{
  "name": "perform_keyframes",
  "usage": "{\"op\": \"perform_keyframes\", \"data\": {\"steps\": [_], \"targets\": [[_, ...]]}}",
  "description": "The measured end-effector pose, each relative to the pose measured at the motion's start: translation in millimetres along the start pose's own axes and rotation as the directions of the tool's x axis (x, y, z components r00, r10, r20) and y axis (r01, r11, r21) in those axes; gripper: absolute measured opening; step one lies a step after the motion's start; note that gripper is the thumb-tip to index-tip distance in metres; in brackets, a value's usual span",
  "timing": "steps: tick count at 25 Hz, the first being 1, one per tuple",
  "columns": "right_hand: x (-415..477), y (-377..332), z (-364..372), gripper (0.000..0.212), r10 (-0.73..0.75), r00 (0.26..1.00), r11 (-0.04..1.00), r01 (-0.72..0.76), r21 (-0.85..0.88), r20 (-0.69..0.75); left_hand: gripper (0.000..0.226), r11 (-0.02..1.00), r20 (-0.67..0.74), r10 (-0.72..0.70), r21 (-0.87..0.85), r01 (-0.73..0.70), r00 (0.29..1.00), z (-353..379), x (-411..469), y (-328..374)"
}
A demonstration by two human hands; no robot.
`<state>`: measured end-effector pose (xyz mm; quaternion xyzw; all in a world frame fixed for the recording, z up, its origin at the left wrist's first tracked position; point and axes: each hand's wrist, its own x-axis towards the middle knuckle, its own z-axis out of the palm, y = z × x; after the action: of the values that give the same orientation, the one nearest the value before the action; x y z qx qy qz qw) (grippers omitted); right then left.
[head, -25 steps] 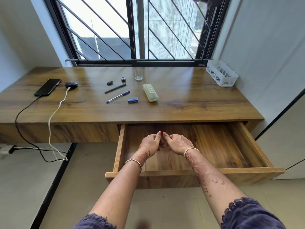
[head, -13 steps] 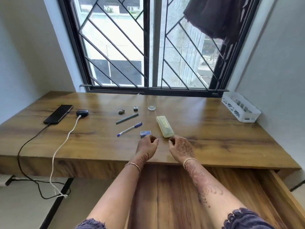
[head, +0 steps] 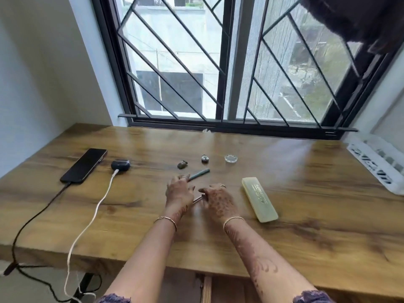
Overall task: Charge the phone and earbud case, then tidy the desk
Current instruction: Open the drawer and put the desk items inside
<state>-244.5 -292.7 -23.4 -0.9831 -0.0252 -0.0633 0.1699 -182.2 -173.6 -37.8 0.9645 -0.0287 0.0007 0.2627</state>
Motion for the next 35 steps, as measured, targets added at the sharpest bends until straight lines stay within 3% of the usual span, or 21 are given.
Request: {"op": "perform_keyframes", "data": {"steps": [6, 11, 17, 20, 24, 29, 31, 35], "targets": [[17, -8, 22, 0.033, 0.064, 0.998, 0.994, -0.064, -0.094, -0.009, 0.027, 0.976, -0.006, 0.119, 0.187, -0.116, 0.993, 8, 29, -9], [23, -18, 23, 0.034, 0.131, 0.991, 0.986, -0.130, -0.107, 0.003, 0.013, 0.977, -0.041, 0.131, 0.172, -0.123, 0.990, 2, 18, -12], [23, -32, 21, 0.036, 0.276, 0.961, 0.959, -0.274, -0.068, 0.010, 0.021, 0.992, 0.045, 0.083, 0.091, -0.087, 0.996, -5, 1, -19], [23, -32, 15, 0.035, 0.355, 0.935, 0.934, -0.355, 0.038, -0.002, 0.025, 0.999, 0.059, -0.012, -0.029, 0.014, 0.998, -12, -10, -21], [3, -31, -1, 0.037, 0.480, 0.877, 0.830, -0.461, 0.313, 0.017, 0.028, 0.957, 0.090, -0.158, -0.233, 0.176, 0.983, -22, -42, -19], [-51, -16, -13, 0.033, 0.565, 0.815, 0.625, -0.524, 0.579, 0.128, 0.025, 0.855, 0.161, -0.187, -0.459, 0.241, 0.969, -23, -101, 8], [-76, 3, -7, 0.030, 0.576, 0.805, 0.567, -0.520, 0.638, 0.144, 0.024, 0.841, 0.183, -0.173, -0.483, 0.242, 0.968, -21, -132, 23], [-140, 16, -29, 0.030, 0.582, 0.798, 0.543, -0.524, 0.656, 0.156, 0.028, 0.906, 0.174, -0.144, -0.374, 0.200, 0.974, -14, -188, 45]]}}
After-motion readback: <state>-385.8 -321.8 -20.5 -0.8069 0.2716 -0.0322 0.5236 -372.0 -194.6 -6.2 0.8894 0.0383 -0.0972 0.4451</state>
